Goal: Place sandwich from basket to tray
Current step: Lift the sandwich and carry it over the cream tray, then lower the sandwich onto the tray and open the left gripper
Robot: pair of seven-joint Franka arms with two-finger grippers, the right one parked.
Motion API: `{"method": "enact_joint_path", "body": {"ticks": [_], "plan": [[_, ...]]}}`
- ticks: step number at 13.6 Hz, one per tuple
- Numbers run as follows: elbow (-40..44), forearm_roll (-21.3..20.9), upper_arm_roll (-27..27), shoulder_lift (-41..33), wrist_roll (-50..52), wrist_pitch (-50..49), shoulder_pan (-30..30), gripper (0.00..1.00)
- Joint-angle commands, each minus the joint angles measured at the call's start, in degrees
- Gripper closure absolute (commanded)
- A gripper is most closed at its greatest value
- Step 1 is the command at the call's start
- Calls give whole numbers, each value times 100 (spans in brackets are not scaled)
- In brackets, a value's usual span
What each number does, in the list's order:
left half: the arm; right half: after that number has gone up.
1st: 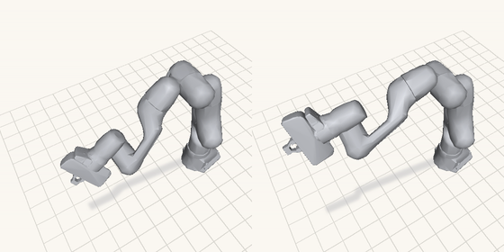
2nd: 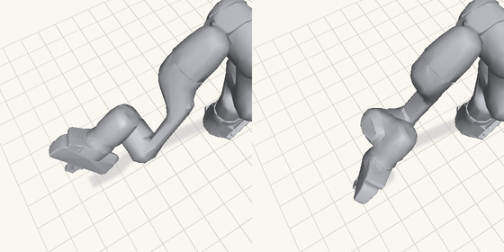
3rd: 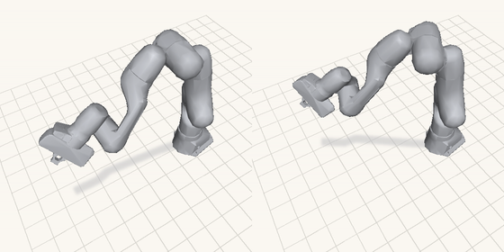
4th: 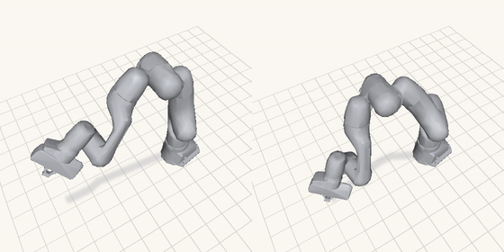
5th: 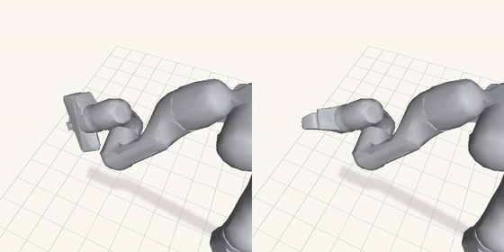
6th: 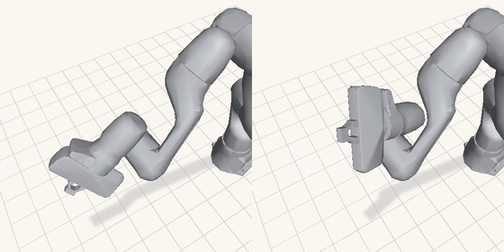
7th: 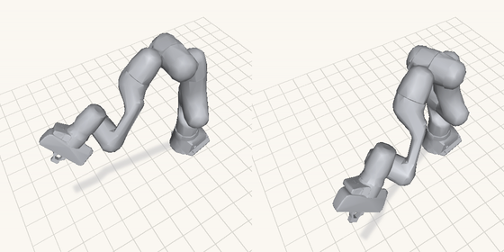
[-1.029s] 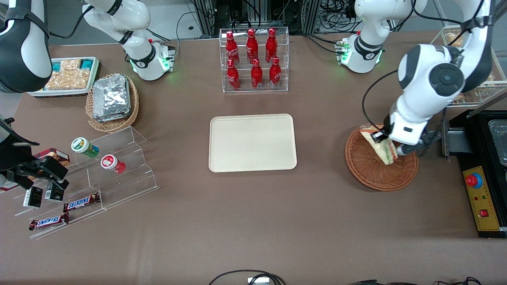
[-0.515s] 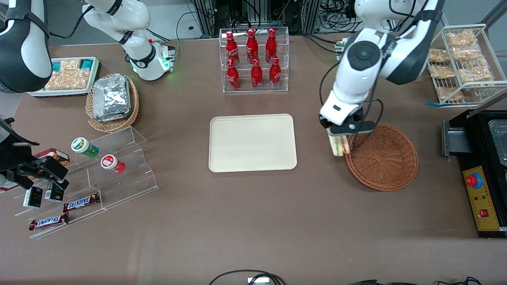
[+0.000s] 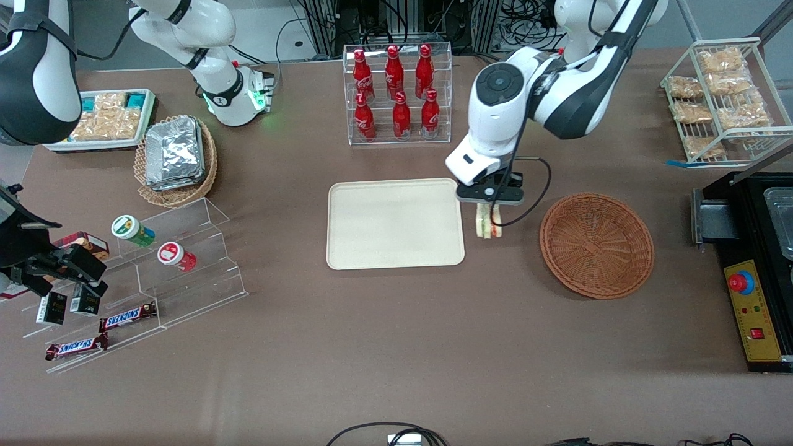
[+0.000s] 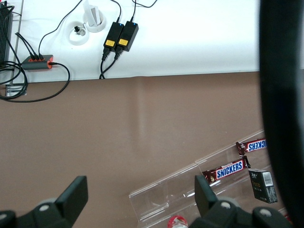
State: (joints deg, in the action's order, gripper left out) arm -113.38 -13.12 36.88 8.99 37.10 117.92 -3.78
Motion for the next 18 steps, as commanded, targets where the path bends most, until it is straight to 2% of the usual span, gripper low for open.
{"method": "enact_joint_path", "body": {"ticks": [1,3,6,10,18], "plan": [[466,-427,38,603,533,-7,-350,100],[449,-603,30,875,814,343,-605,100],[457,-1270,30,1437,1595,538,-930,100],[466,-1825,30,2115,2194,863,-1142,100],[414,-2283,12,2722,2363,1163,-1230,100]]}}
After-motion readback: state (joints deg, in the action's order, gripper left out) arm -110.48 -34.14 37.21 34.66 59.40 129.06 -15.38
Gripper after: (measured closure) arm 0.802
